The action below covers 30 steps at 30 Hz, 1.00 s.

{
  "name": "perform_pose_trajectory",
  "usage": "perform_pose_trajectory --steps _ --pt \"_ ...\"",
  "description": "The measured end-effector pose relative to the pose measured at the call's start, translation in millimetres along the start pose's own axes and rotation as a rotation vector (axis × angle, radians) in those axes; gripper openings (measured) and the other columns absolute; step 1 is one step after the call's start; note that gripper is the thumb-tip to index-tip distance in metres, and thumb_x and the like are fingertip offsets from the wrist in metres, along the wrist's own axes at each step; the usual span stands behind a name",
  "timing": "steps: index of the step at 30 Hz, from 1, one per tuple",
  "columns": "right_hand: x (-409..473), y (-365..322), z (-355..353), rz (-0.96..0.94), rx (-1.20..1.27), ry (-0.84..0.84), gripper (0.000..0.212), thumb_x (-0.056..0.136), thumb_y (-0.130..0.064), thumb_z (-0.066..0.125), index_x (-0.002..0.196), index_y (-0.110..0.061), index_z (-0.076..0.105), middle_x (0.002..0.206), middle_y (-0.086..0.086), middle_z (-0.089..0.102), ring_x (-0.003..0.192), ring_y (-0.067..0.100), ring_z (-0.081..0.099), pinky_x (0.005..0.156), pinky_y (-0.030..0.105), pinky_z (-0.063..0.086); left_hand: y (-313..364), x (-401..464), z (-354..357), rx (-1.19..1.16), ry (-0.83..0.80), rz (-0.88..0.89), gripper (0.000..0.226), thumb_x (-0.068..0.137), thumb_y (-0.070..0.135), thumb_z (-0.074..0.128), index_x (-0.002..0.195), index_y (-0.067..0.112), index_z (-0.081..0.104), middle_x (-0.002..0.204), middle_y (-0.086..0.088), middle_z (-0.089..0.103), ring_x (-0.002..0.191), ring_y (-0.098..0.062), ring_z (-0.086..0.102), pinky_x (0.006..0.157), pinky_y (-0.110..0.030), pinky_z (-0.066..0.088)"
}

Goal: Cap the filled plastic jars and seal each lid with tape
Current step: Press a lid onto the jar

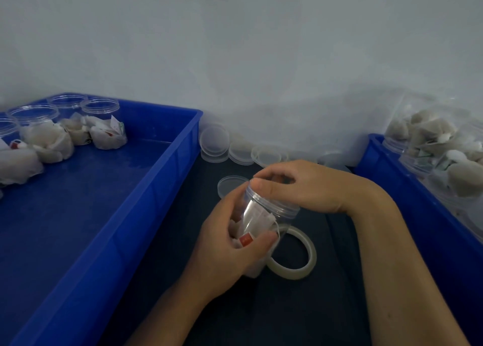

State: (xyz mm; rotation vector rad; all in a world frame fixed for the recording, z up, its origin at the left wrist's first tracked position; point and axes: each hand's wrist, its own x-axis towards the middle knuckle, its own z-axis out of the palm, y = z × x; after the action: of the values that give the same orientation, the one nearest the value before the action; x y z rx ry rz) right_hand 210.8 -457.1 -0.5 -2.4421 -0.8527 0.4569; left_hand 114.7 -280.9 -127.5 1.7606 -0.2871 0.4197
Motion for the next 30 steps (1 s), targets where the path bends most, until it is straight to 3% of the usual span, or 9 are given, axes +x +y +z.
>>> perform_pose_trajectory --steps 4,8,12,16,19,22,30 --pt "-3 -11 2 0.079 -0.060 0.073 0.093 0.068 -0.101 0.033 0.139 -0.047 0.059 0.133 -0.018 0.065 0.120 0.006 0.062 0.108 0.042 0.051 -3 0 -2 0.022 0.046 -0.001 0.077 0.082 0.043 0.085 0.151 0.041 0.049 0.138 0.011 0.065 0.124 -0.013 0.067 0.092 -0.031 0.062" --pt "-11 -16 -2 -0.026 0.055 -0.038 0.068 0.091 -0.072 0.064 0.152 -0.060 0.038 0.159 -0.022 0.043 0.142 0.001 0.044 0.118 0.038 0.041 -5 -1 -4 0.115 0.154 0.010 0.084 0.078 0.049 0.085 0.152 0.043 0.046 0.135 0.014 0.061 0.120 -0.010 0.066 0.086 -0.031 0.063" --pt "-7 -17 3 -0.066 0.022 -0.077 0.073 0.095 -0.042 0.074 0.156 -0.055 0.035 0.151 -0.022 0.048 0.135 0.003 0.053 0.113 0.037 0.048 -5 -1 -6 0.276 0.189 0.067 0.093 0.074 0.058 0.082 0.156 0.039 0.041 0.135 0.018 0.053 0.119 -0.008 0.062 0.083 -0.033 0.062" --pt "-4 -17 4 -0.008 -0.035 0.016 0.072 0.086 -0.064 0.074 0.151 -0.051 0.045 0.129 -0.026 0.058 0.113 0.001 0.062 0.103 0.037 0.054 -5 -2 -7 0.322 0.191 0.086 0.095 0.072 0.060 0.081 0.156 0.043 0.040 0.133 0.021 0.051 0.119 -0.004 0.060 0.083 -0.028 0.060" --pt "-5 -17 3 0.009 -0.060 0.063 0.080 0.073 -0.079 0.073 0.145 -0.051 0.051 0.119 -0.026 0.065 0.097 -0.007 0.065 0.090 0.029 0.056 -4 -3 -4 0.324 0.168 0.091 0.096 0.073 0.061 0.081 0.157 0.044 0.038 0.132 0.023 0.051 0.121 -0.001 0.059 0.084 -0.018 0.056" --pt "-4 -20 4 -0.013 -0.109 0.115 0.090 0.063 -0.088 0.067 0.142 -0.049 0.054 0.116 -0.025 0.066 0.094 -0.006 0.066 0.087 0.027 0.056 -4 -4 -1 0.313 0.191 0.077 0.096 0.072 0.061 0.081 0.156 0.046 0.037 0.136 0.025 0.048 0.125 0.002 0.056 0.089 -0.010 0.051" --pt "4 -24 12 -0.038 -0.185 0.201 0.094 0.064 -0.088 0.058 0.145 -0.039 0.055 0.120 -0.021 0.063 0.097 -0.002 0.061 0.088 0.031 0.057 -7 -2 3 0.247 0.245 0.024 0.100 0.067 0.052 0.090 0.154 0.047 0.040 0.139 0.024 0.051 0.124 0.004 0.057 0.087 -0.018 0.055"
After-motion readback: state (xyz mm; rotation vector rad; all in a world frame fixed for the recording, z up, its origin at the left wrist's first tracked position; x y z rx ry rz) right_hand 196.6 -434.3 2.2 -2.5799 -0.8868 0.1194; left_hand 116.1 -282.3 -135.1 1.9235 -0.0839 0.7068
